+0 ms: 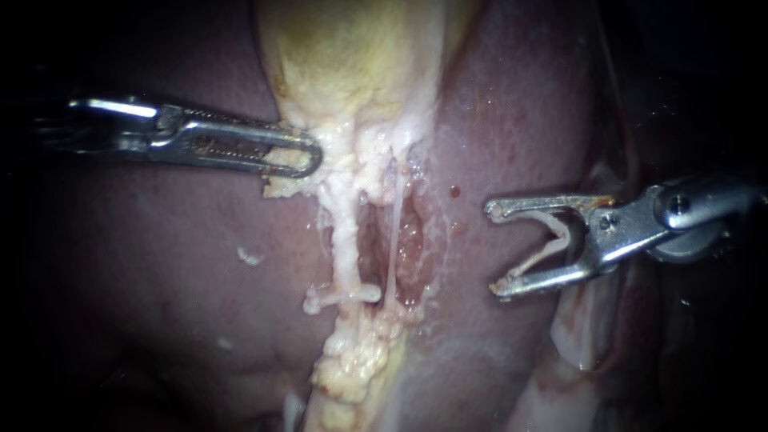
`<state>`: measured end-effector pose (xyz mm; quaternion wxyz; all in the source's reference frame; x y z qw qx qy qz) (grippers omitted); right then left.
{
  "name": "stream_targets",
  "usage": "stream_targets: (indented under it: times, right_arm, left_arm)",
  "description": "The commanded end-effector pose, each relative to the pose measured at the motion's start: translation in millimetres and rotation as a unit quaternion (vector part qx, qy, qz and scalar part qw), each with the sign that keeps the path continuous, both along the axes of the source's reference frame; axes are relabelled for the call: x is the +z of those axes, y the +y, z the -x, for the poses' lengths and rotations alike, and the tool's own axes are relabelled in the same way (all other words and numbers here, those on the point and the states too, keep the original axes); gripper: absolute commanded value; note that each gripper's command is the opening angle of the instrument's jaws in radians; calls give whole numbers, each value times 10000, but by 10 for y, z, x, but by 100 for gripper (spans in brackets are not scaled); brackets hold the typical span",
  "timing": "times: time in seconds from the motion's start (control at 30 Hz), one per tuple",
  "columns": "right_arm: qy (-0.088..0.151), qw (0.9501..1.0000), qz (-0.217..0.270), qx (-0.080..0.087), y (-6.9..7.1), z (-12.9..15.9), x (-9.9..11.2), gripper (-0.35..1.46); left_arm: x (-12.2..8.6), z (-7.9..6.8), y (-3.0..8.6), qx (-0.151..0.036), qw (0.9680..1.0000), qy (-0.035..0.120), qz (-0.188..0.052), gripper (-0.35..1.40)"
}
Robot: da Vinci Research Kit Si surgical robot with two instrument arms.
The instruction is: Clipping second clip left tube
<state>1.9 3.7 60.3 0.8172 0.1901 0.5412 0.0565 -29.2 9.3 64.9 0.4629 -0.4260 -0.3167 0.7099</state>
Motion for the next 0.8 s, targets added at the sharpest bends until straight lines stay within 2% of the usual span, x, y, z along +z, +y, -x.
stream_targets:
  times: [0.03, 0.13, 0.27, 0.37, 0.43, 0.53, 0.63, 0.8]
  right_arm:
    - [2, 10000, 1, -6, 0, -1, 0, 50]
    - [1, 10000, 1, -4, 0, -1, 0, 50]
    - [-7, 10000, 6, 9, 0, -1, 0, 50]
    - [-2, 10000, 1, 1, 0, -3, 0, 50]
    - [5, 10000, -4, -9, 0, -4, 0, 50]
    - [10, 10000, -9, -17, -1, -7, -1, 50]
    - [47, 10000, -4, -72, -3, -13, -3, 50]
    - [57, 9994, -318, -94, -10, -39, -1, 50]
  left_arm:
    - [-3, -1, 0, 6, 10000, -8, -11, -35]
    - [-20, -11, 5, 43, 10000, -48, -65, -35]
    - [-49, -41, 19, -71, 9999, 32, -64, -35]
    - [-63, -63, 27, -173, 9998, 22, 2, -35]
    - [-69, -72, 32, -215, 9998, 37, 23, -35]
    - [-73, -77, 36, -269, 9996, 41, 32, -35]
    - [-73, -76, 35, -280, 9996, 57, 63, -35]
    - [-74, -72, 32, -300, 9995, 72, 69, -35]
